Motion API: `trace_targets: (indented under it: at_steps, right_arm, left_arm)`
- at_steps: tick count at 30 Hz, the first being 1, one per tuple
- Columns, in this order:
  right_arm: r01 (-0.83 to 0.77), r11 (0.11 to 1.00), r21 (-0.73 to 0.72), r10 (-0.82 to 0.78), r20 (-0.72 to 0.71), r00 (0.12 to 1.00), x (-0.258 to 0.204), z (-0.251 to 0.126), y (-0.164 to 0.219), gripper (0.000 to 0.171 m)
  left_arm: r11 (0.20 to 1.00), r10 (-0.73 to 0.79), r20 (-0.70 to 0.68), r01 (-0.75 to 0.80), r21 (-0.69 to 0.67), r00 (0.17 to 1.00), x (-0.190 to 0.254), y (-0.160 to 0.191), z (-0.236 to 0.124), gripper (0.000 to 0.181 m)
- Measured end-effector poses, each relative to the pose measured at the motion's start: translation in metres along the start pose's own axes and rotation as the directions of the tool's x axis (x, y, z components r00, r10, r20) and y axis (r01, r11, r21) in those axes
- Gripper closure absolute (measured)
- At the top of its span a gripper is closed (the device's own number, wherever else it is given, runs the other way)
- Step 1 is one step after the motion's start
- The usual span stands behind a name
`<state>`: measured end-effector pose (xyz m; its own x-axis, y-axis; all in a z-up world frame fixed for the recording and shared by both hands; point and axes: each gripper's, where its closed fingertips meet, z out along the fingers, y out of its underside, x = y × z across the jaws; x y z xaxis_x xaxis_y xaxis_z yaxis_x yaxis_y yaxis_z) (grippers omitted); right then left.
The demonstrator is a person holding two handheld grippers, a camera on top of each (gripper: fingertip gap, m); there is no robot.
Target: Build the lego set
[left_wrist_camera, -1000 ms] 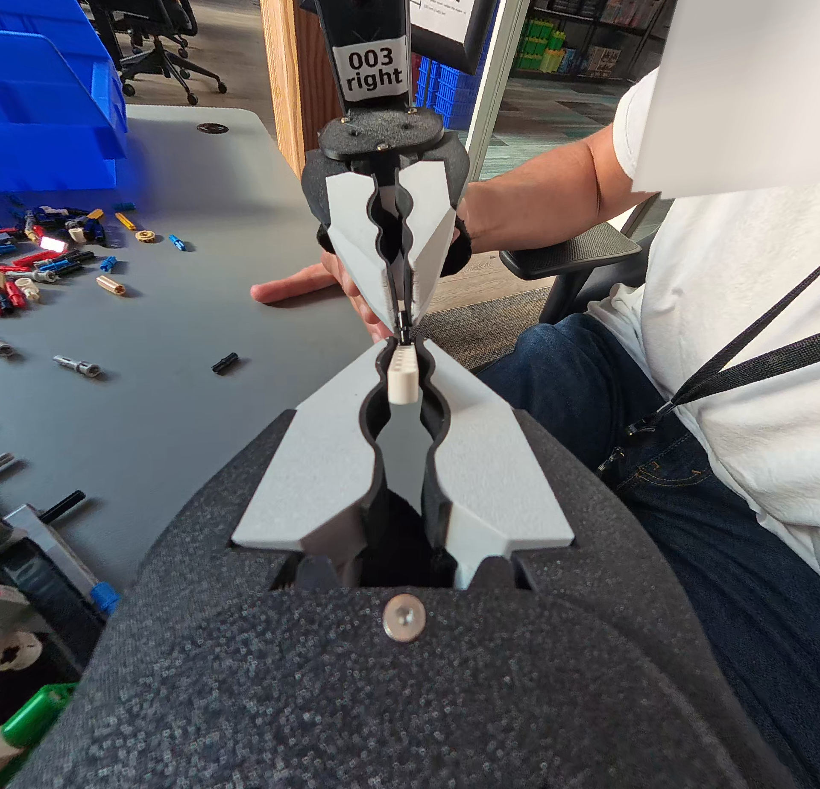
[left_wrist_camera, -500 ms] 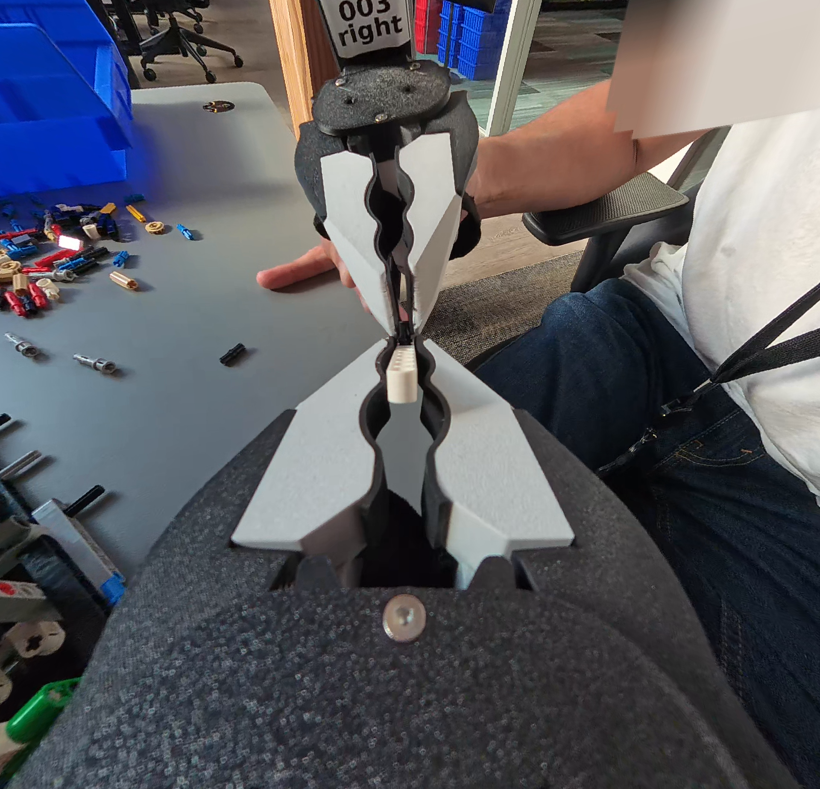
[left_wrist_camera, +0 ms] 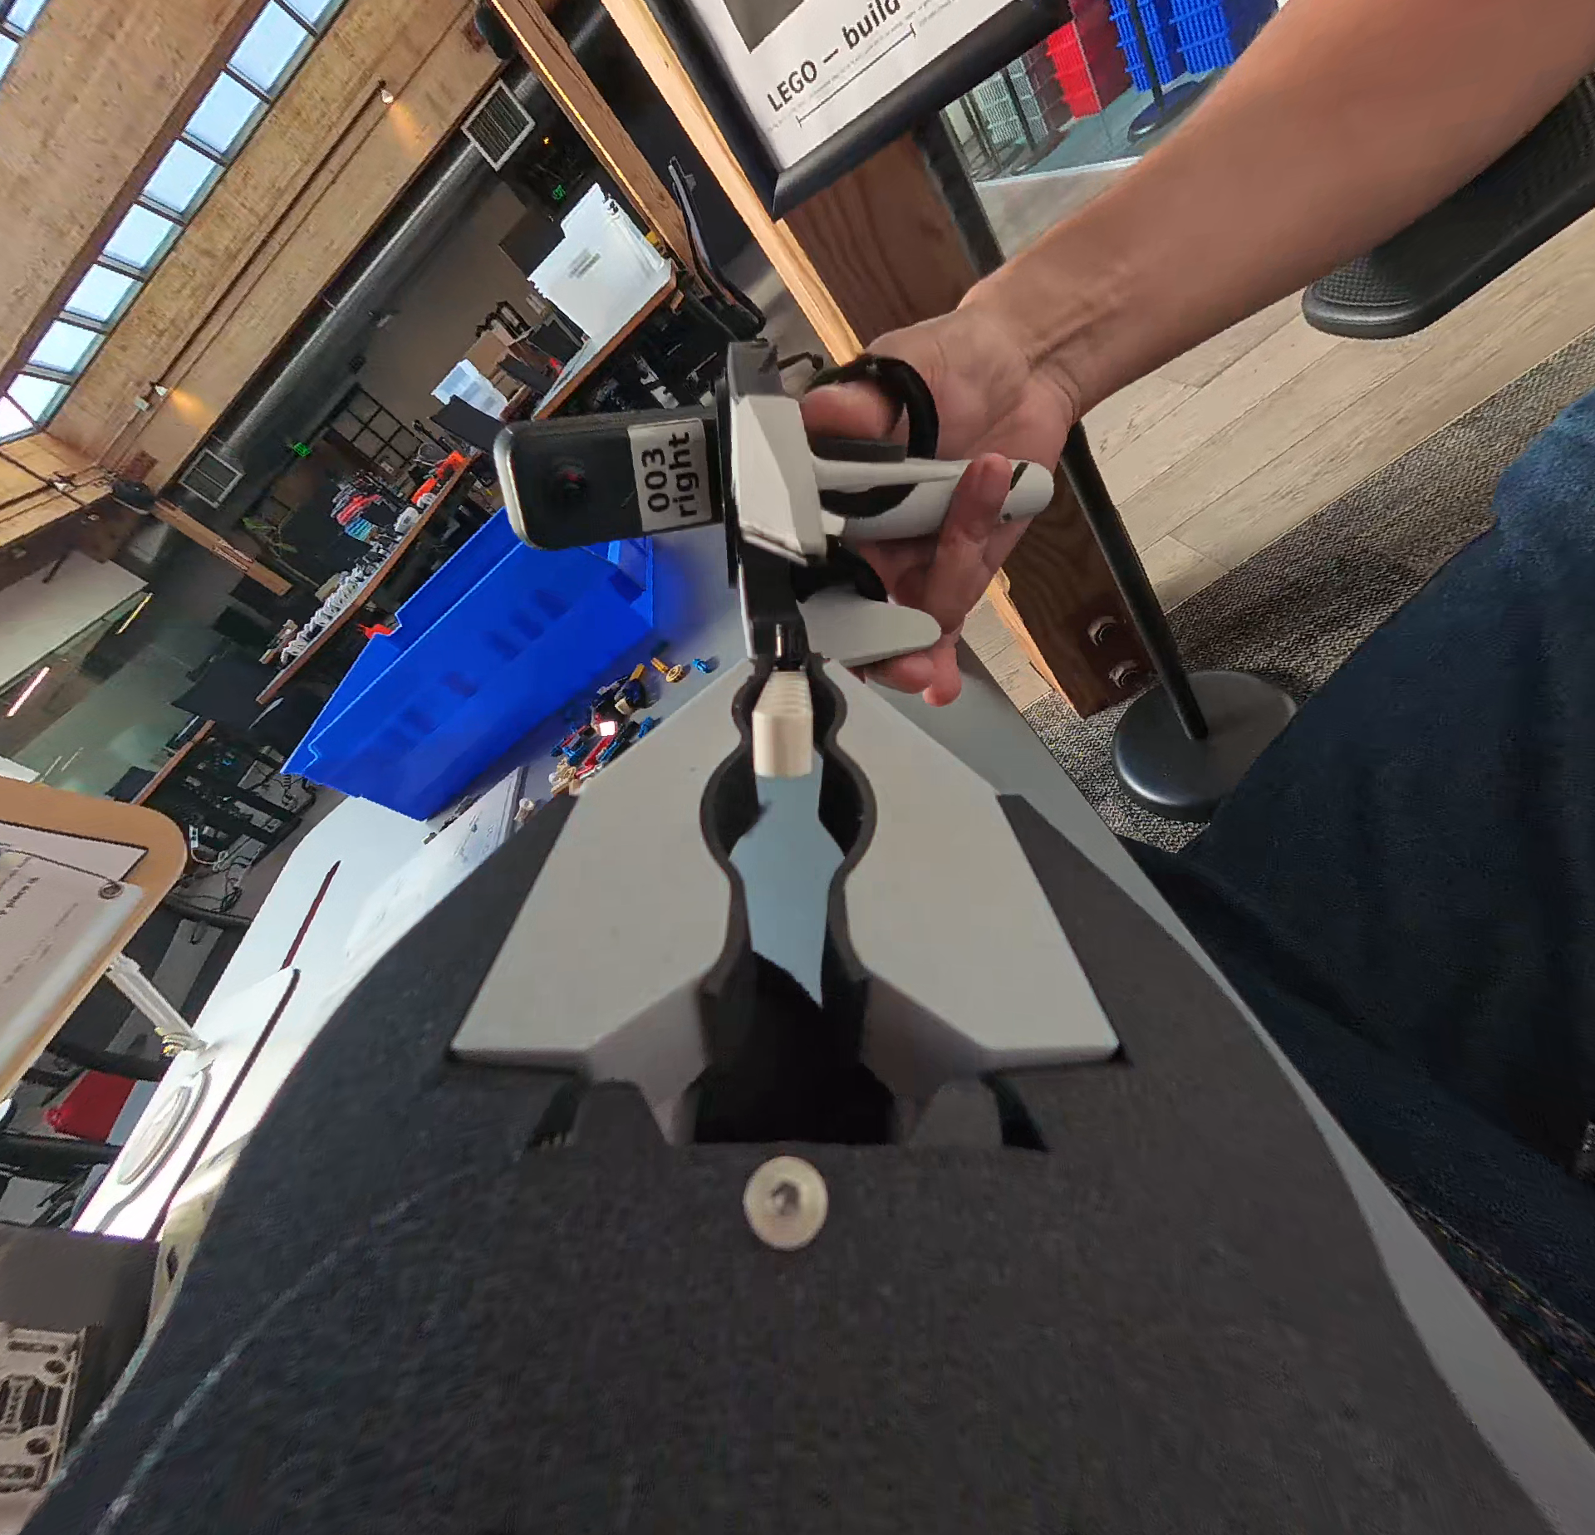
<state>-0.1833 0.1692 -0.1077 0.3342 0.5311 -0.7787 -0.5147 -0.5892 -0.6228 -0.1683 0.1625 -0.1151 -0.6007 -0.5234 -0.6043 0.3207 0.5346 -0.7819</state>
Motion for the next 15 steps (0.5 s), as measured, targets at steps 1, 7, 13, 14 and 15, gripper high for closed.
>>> trace_targets:
  at_steps: [1, 7, 13, 14, 15]
  right_arm:
    - [-0.014, 1.0, -0.019, 0.014, 0.004, 1.0, 0.0007, 0.0033, 0.0032, 0.139]
    - [-0.009, 1.0, 0.03, 0.008, 0.031, 1.0, -0.0014, 0.0055, -0.0009, 0.152]
    - [-0.08, 0.996, 0.024, 0.079, 0.062, 0.995, -0.0009, 0.007, -0.0009, 0.153]
    - [-0.067, 0.997, 0.026, 0.066, 0.051, 0.997, 0.0004, 0.0065, -0.0005, 0.153]
    - [-0.064, 0.998, 0.027, 0.063, 0.044, 0.997, 0.0013, 0.0061, -0.0004, 0.153]
  left_arm:
    - [1.0, -0.002, -0.004, 0.002, 0.016, 1.0, 0.0002, -0.0024, -0.001, 0.175]
    - [0.999, -0.003, -0.01, 0.004, 0.038, 1.0, 0.0021, -0.0064, -0.0016, 0.175]
    - [1.0, 0.007, -0.018, -0.007, 0.024, 1.0, 0.0052, -0.0048, -0.0003, 0.175]
    - [1.0, -0.004, -0.023, 0.005, 0.018, 1.0, 0.0053, -0.0038, 0.0003, 0.175]
    - [1.0, -0.007, -0.023, 0.007, 0.018, 1.0, 0.0053, -0.0037, 0.0006, 0.175]
